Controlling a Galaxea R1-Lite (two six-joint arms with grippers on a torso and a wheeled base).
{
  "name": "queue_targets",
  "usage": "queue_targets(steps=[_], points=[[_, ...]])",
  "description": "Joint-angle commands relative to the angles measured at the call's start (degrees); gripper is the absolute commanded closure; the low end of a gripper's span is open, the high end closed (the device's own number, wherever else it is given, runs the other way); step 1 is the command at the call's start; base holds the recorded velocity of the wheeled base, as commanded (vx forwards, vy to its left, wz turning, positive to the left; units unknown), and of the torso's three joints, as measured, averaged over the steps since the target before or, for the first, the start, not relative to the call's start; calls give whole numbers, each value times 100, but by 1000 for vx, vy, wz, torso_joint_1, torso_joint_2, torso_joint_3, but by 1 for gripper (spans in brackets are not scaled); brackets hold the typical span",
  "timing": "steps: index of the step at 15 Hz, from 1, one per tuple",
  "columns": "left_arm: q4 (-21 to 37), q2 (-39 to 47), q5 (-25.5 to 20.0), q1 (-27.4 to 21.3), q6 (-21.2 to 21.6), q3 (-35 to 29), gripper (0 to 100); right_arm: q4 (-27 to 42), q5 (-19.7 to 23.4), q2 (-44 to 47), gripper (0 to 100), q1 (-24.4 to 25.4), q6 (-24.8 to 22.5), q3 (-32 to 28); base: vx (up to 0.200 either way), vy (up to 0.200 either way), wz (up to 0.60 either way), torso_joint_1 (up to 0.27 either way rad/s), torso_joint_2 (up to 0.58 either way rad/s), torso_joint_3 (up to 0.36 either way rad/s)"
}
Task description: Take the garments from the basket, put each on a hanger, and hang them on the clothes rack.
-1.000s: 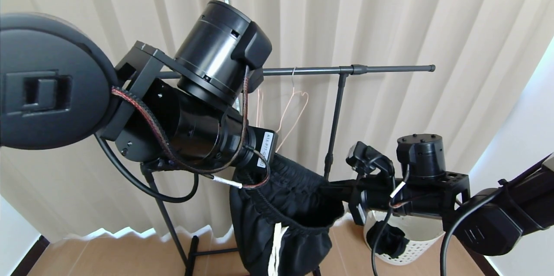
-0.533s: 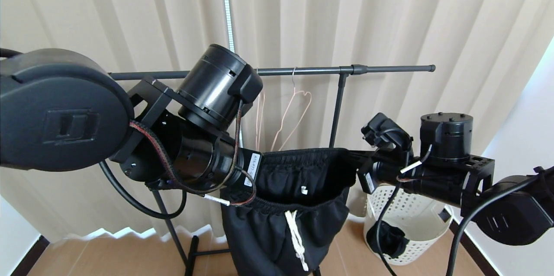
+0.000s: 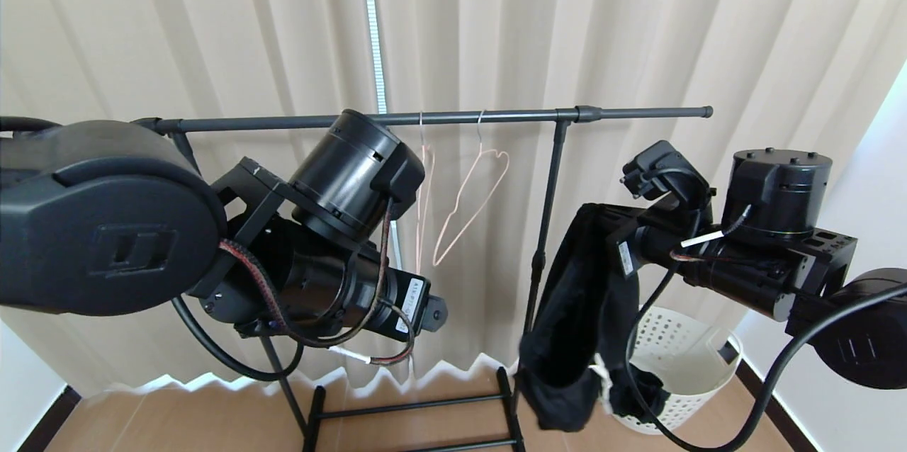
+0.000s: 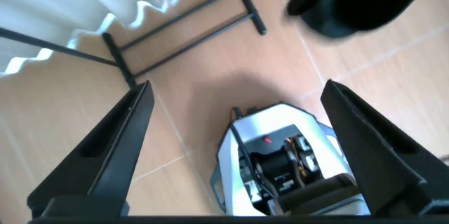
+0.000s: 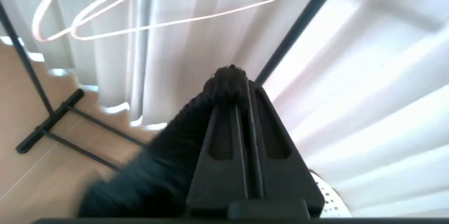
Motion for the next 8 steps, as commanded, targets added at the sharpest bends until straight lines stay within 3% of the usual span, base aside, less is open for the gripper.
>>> queue_targets(steps=[1, 3, 8], points=[[-133, -144, -106, 8, 1, 213, 0, -7, -4, -36, 100, 4, -3, -12, 0, 0, 0, 0, 0, 0], [-564, -214, -141, 236, 1, 459, 0, -15, -13, -71, 100, -22, -3, -12, 0, 0, 0, 0, 0, 0], [-784, -214, -124, 676, 89, 415, 0, -15, -21, -203, 100, -128, -3, 32, 0, 0, 0, 0, 0, 0]])
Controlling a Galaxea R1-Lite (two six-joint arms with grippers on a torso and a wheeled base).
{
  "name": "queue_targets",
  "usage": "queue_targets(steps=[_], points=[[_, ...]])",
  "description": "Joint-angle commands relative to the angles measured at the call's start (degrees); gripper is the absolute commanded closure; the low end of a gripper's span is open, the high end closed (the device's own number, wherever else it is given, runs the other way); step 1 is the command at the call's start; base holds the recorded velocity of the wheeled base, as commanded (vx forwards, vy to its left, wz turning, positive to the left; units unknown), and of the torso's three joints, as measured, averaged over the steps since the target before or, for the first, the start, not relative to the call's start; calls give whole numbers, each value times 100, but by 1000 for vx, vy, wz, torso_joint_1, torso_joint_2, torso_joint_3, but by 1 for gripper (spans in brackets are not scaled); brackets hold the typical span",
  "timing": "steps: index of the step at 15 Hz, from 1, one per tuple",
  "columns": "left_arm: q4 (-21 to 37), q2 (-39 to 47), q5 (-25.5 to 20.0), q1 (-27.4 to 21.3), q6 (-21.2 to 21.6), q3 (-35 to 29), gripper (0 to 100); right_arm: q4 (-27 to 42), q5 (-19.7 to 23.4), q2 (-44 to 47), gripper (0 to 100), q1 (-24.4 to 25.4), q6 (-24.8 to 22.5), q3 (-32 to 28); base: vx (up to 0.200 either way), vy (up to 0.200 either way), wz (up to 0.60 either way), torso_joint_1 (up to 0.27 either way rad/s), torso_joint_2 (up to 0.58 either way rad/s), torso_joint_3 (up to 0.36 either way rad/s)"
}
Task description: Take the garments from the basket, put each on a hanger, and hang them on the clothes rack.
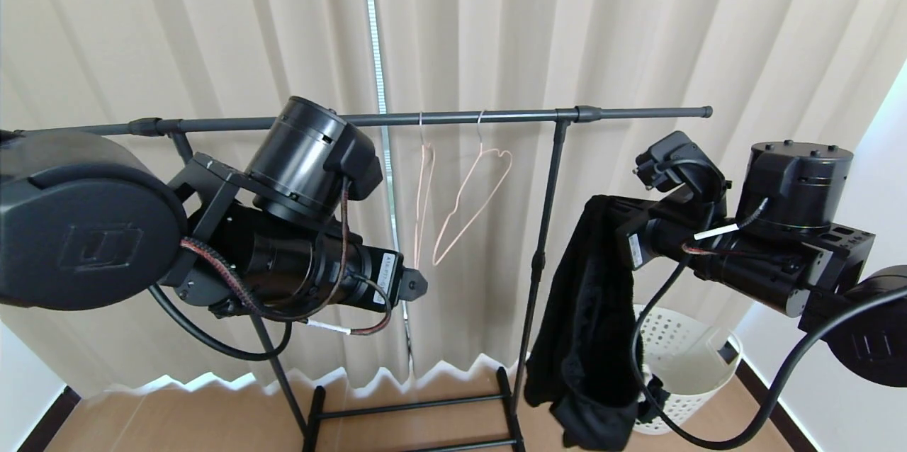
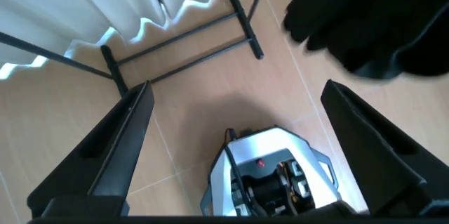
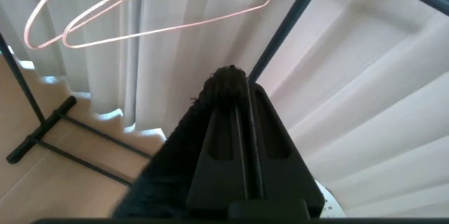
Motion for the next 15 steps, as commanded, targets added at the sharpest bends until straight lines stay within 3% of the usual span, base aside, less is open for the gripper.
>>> queue_targets(steps=[1, 9, 15], points=[[-30, -5, 19, 134, 16, 6, 0, -3, 1, -74, 100, -25, -2, 43, 0, 0, 0, 0, 0, 0], [-179, -120, 19, 284, 25, 76, 0, 6, 1, -320, 100, -17, -10, 149, 0, 0, 0, 0, 0, 0], [-443, 144, -7, 565, 402, 59, 0, 6, -8, -232, 100, -17, -10, 122, 0, 0, 0, 0, 0, 0]])
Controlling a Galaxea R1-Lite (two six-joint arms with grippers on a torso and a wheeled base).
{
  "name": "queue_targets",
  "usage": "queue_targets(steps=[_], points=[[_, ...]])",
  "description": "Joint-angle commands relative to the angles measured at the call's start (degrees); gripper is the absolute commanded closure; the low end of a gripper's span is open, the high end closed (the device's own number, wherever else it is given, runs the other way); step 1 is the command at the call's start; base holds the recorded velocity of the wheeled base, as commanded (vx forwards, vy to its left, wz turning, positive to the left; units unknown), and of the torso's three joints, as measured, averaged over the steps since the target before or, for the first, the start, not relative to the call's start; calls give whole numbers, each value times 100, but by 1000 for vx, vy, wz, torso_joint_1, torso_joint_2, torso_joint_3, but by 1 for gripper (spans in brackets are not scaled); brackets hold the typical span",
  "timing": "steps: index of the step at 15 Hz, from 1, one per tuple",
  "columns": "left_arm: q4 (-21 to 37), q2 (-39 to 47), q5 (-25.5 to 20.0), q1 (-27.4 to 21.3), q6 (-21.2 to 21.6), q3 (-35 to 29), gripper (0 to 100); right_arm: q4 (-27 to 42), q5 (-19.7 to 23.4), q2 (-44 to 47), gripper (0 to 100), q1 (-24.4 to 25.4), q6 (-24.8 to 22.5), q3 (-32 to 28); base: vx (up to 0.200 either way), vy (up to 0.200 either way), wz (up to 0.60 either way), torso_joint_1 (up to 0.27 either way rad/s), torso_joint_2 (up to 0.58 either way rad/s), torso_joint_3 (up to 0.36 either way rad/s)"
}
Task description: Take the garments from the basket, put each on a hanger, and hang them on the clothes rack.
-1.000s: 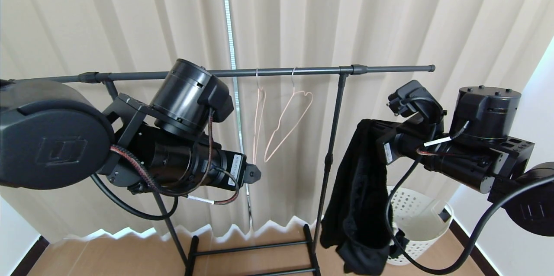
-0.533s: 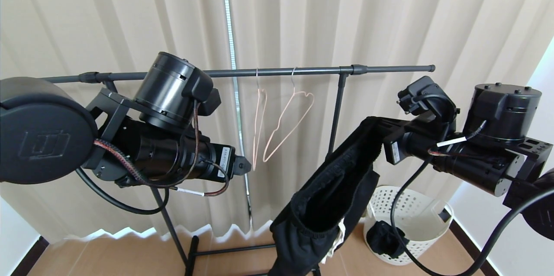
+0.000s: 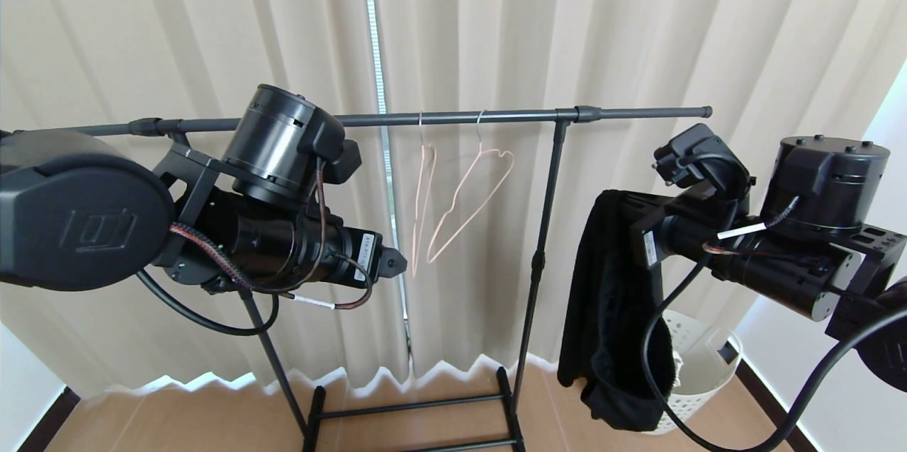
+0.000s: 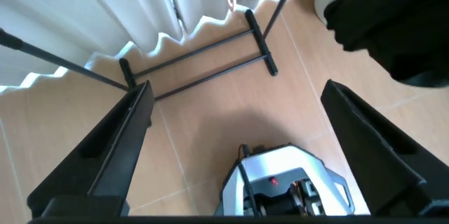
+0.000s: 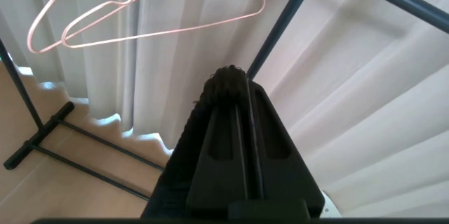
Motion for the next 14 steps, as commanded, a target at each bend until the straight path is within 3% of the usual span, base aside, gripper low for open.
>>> queue_targets(steps=[1, 6, 9, 14], points=[[-232, 264, -3, 141, 3, -2, 0, 0, 5, 116, 100, 3, -1, -20, 0, 0, 0, 0, 0, 0], [-1243, 1002, -3, 229, 301, -37, 0, 0, -3, 186, 100, -6, -1, -56, 0, 0, 0, 0, 0, 0], [-1709, 1459, 14, 291, 345, -424, 0, -9, -3, 248, 100, -15, -1, -91, 0, 0, 0, 0, 0, 0], [-1673, 1512, 58, 300, 381, -679, 0, -9, 5, 239, 100, -103, -1, -126, 0, 0, 0, 0, 0, 0]])
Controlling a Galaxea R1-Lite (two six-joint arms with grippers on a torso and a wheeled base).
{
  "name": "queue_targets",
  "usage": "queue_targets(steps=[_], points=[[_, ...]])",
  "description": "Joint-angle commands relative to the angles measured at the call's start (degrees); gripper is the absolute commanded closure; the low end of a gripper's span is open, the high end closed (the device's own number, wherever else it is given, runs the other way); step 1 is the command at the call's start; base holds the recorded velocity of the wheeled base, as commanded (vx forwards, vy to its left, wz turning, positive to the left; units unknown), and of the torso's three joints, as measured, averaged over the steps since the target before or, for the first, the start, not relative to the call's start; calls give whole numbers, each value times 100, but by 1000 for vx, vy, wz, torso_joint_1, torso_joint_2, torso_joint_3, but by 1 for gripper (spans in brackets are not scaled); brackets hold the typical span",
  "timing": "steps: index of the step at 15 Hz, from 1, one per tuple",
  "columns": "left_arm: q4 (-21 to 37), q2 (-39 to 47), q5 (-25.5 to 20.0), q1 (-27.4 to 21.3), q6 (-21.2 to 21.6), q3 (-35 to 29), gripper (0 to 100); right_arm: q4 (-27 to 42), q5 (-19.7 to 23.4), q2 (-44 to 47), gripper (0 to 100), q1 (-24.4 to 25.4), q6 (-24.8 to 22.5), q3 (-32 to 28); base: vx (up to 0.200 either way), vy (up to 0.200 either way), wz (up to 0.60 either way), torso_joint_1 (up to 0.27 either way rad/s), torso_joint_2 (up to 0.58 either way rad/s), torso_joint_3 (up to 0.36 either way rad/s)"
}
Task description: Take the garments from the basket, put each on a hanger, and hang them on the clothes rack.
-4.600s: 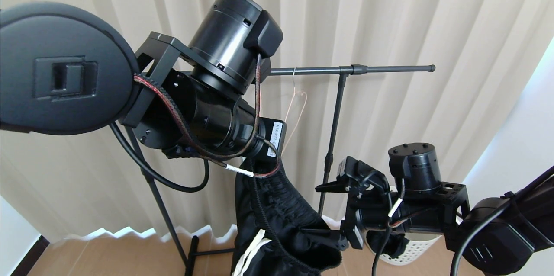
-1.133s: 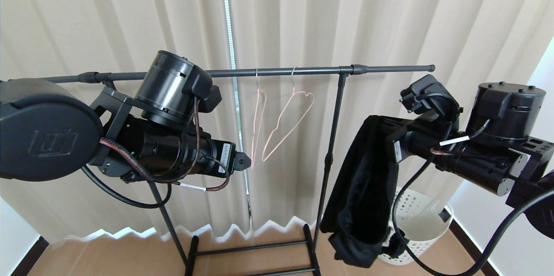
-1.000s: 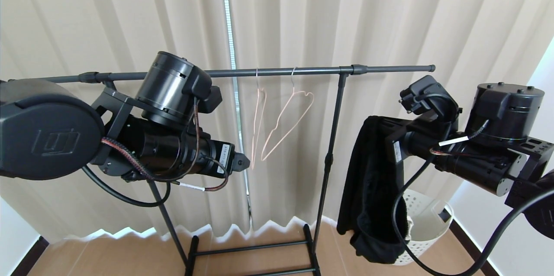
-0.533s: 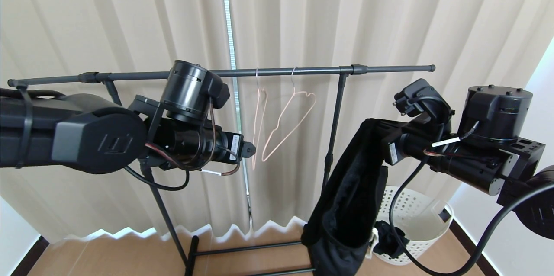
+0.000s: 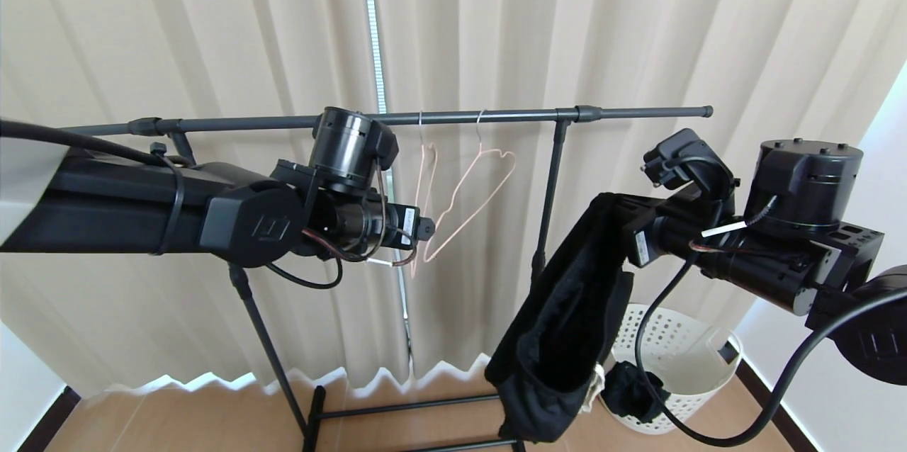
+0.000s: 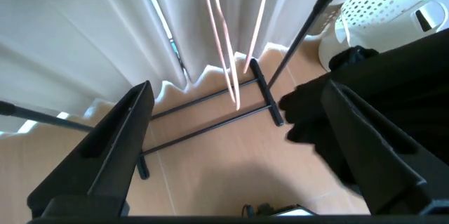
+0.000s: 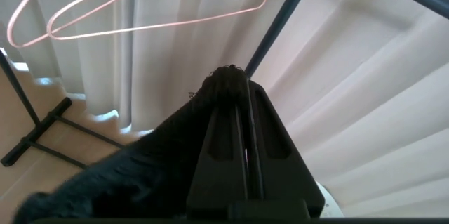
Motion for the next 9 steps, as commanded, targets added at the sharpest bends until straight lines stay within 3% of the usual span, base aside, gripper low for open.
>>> queue_targets(steps=[1, 6, 9], points=[[10, 64, 8, 3, -1, -24, 0, -1, 3, -4, 100, 0, -3, 4, 200, 0, 0, 2, -2, 2], [-16, 29, 351, -49, -1, 64, 0, -1, -6, -101, 100, 0, -3, 56, 200, 0, 0, -4, 0, 1], [-34, 46, 351, -49, 8, 47, 0, -1, -6, -127, 100, 0, -3, 65, 0, 0, 0, 0, 0, 0]])
